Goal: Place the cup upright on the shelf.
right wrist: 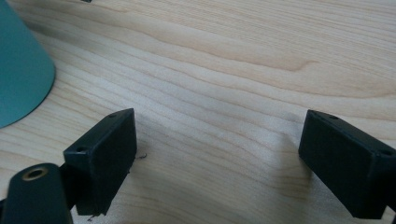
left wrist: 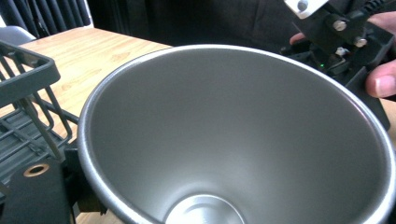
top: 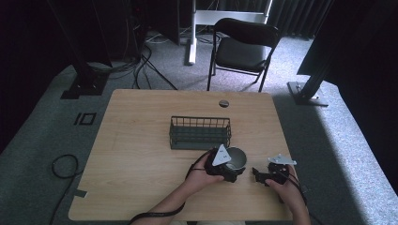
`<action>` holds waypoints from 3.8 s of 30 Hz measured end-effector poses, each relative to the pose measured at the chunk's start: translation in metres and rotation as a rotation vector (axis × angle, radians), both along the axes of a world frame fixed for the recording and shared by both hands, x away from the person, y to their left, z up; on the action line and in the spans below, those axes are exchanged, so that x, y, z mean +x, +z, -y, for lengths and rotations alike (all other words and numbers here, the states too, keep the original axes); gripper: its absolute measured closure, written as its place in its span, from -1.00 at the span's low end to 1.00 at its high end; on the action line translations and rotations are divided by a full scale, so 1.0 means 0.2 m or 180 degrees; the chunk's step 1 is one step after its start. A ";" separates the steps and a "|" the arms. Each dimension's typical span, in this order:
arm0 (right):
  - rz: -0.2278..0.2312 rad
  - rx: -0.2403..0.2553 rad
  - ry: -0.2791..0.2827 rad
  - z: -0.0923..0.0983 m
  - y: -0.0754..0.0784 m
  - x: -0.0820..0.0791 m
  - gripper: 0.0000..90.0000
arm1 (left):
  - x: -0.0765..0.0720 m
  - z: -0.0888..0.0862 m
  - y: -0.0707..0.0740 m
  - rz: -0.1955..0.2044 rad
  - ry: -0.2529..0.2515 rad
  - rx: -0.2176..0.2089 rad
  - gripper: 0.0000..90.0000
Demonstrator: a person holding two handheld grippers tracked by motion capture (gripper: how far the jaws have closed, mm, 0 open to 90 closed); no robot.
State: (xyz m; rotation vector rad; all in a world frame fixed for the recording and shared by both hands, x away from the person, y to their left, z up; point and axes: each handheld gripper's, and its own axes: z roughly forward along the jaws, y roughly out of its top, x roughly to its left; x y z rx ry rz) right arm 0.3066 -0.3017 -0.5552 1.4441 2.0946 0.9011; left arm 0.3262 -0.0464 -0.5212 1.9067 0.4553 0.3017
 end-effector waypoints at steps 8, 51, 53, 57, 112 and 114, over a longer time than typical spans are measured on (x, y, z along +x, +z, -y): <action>0.0004 -0.0003 0.0003 0.00 0.00 0.00 -0.76 | 0.00 -0.03 0.08 -0.0025 -0.0045 -0.0115 -0.69; 0.0006 0.0000 0.0001 0.00 0.00 0.00 -0.76 | 0.21 -0.31 0.54 0.0306 0.1086 -0.0476 -0.69; 0.0006 0.0000 0.0001 0.00 0.00 0.00 -0.76 | 0.23 -0.31 0.56 0.0326 0.1214 -0.0491 -0.69; 0.0005 0.0002 0.0001 0.00 0.00 0.00 -0.76 | 0.26 -0.31 0.59 0.0307 0.1492 -0.0487 -0.69; 0.0006 -0.0001 0.0002 0.00 0.00 0.00 -0.75 | 0.42 -0.28 0.20 0.0063 0.2360 -0.0003 -0.74; 0.0006 -0.0001 0.0002 0.00 0.00 0.00 -0.75 | 0.41 -0.28 0.21 0.0085 0.2352 0.0009 -0.74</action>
